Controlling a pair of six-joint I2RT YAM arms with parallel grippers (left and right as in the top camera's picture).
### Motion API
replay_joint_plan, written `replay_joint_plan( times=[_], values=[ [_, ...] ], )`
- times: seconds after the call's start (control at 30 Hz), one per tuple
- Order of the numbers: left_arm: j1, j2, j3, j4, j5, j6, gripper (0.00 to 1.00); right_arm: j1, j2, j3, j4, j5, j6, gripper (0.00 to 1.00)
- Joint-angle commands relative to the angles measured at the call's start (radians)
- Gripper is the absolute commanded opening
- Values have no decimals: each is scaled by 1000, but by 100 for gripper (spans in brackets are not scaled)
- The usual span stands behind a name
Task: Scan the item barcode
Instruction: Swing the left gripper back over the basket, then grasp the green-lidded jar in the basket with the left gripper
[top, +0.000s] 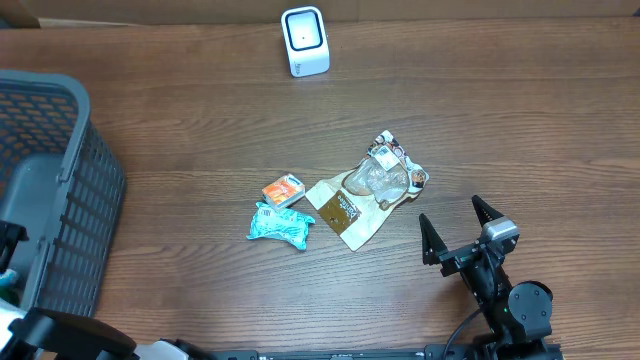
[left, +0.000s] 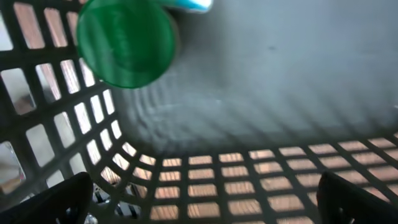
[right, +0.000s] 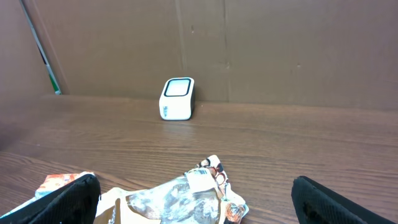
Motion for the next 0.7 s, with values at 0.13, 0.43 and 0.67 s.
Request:
replay_joint_plan(
  times=[0.13, 0.43, 0.67],
  values=[
    [63, -8, -96, 77, -45, 27, 100, -4, -9, -10, 5, -2, 1, 100],
    [63, -8, -171, 167, -196, 29, 100, -4, -9, -10, 5, -2, 1, 100],
    [63, -2, -190, 226, -245, 15, 100, -4, -9, -10, 5, -2, 1, 100]
  ],
)
